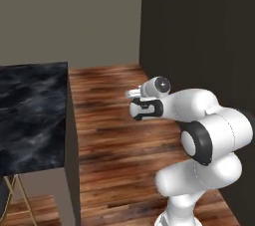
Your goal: Place the large bottle from the dining counter next to the other large bottle outside the sink, and place the small bottle from the dining counter next to the other small bottle inside the sink.
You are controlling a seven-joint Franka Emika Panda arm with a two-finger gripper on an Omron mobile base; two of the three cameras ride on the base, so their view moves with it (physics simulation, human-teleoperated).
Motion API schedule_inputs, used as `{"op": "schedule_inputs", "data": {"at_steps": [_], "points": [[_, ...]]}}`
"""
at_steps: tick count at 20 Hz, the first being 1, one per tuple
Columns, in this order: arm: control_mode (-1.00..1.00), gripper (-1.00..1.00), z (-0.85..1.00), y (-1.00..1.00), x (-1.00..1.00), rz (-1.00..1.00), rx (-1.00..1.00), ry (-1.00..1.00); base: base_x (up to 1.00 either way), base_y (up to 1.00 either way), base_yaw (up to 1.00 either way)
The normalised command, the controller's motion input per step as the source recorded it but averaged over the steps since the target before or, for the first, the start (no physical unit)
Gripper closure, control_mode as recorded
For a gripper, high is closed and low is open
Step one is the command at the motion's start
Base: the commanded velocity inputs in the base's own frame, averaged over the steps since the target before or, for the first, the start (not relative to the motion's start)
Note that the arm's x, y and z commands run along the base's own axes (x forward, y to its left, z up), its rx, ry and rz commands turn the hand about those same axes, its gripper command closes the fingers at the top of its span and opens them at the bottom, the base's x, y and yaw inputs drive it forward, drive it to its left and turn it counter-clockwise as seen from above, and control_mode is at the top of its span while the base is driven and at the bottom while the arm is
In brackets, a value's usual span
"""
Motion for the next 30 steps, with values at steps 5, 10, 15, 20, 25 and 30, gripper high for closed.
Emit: {"op": "schedule_inputs", "data": {"at_steps": [5, 10, 15, 20, 25, 30], "points": [[1.00, 1.00, 0.00, 0.00, 0.00, 0.00, 0.00, 0.00, 1.00, -0.37, -0.05], [1.00, 1.00, 0.00, 0.00, 0.00, 0.00, 0.00, 0.00, 1.00, -0.33, -0.02], [1.00, 1.00, 0.00, 0.00, 0.00, 0.00, 0.00, 0.00, 1.00, -0.32, 0.00], [1.00, 1.00, 0.00, 0.00, 0.00, 0.00, 0.00, 0.00, 1.00, -0.25, 0.00], [1.00, 1.00, 0.00, 0.00, 0.00, 0.00, 0.00, 0.00, 1.00, -0.19, 0.00], [1.00, 1.00, 0.00, 0.00, 0.00, 0.00, 0.00, 0.00, 1.00, -0.07, 0.03]]}}
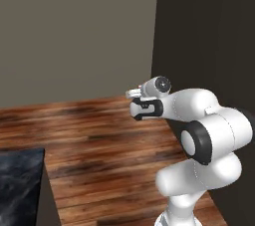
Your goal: Place the large bottle from the dining counter next to the other large bottle outside the sink, and place the small bottle from the dining counter next to the other small bottle inside the sink.
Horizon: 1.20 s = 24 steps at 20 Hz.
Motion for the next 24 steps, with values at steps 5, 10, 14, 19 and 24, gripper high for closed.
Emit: {"op": "schedule_inputs", "data": {"at_steps": [5, 10, 14, 19, 24], "points": [[1.00, 1.00, 0.00, 0.00, 0.00, 0.00, 0.00, 0.00, 1.00, -0.04, 0.16], [1.00, 1.00, 0.00, 0.00, 0.00, 0.00, 0.00, 0.00, 0.94, -0.01, 0.31], [1.00, 1.00, 0.00, 0.00, 0.00, 0.00, 0.00, 0.00, 0.87, 0.00, 0.43], [1.00, 1.00, 0.00, 0.00, 0.00, 0.00, 0.00, 0.00, 0.84, 0.00, 0.43], [1.00, 1.00, 0.00, 0.00, 0.00, 0.00, 0.00, 0.00, 0.79, 0.02, 0.41]]}}
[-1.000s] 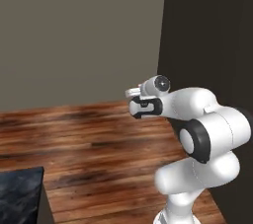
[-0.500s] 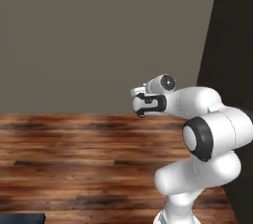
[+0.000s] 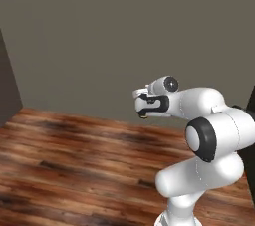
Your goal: Place the large bottle from the dining counter next to the other large bottle outside the sink, and place the small bottle from the dining counter next to the other small bottle inside the sink.
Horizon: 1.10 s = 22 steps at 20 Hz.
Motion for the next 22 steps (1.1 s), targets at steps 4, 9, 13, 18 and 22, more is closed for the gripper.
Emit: {"op": "schedule_inputs", "data": {"at_steps": [4, 9, 13, 18, 22], "points": [[1.00, 1.00, 0.00, 0.00, 0.00, 0.00, 0.00, 0.00, 0.57, 0.11, 0.44], [1.00, 1.00, 0.00, 0.00, 0.00, 0.00, 0.00, 0.00, 0.45, 0.20, 0.46], [1.00, 1.00, 0.00, 0.00, 0.00, 0.00, 0.00, 0.00, 0.46, 0.23, 0.45], [1.00, 1.00, 0.00, 0.00, 0.00, 0.00, 0.00, 0.00, 0.49, 0.21, 0.45], [1.00, 1.00, 0.00, 0.00, 0.00, 0.00, 0.00, 0.00, 0.52, 0.18, 0.46]]}}
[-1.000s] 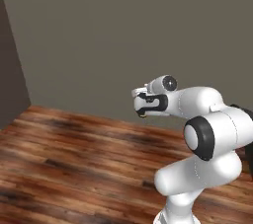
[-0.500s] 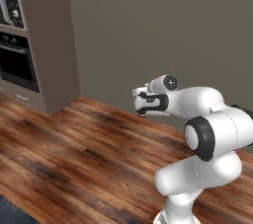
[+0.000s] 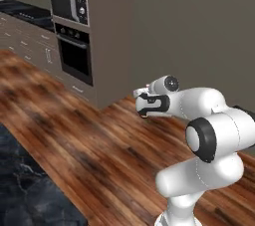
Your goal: Place the large bottle from the dining counter next to the other large bottle outside the sink, and place the small bottle from the dining counter next to the other small bottle inside the sink.
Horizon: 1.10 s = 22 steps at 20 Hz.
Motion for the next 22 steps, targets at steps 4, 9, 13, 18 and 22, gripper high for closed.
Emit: {"op": "schedule_inputs", "data": {"at_steps": [4, 9, 13, 18, 22], "points": [[1.00, 1.00, 0.00, 0.00, 0.00, 0.00, 0.00, 0.00, 0.56, 0.17, 0.45], [1.00, 1.00, 0.00, 0.00, 0.00, 0.00, 0.00, 0.00, 0.77, 0.13, 0.39], [1.00, 1.00, 0.00, 0.00, 0.00, 0.00, 0.00, 0.00, 0.94, 0.01, 0.32], [1.00, 1.00, 0.00, 0.00, 0.00, 0.00, 0.00, 0.00, 0.95, 0.00, 0.31], [1.00, 1.00, 0.00, 0.00, 0.00, 0.00, 0.00, 0.00, 0.89, 0.00, 0.34]]}}
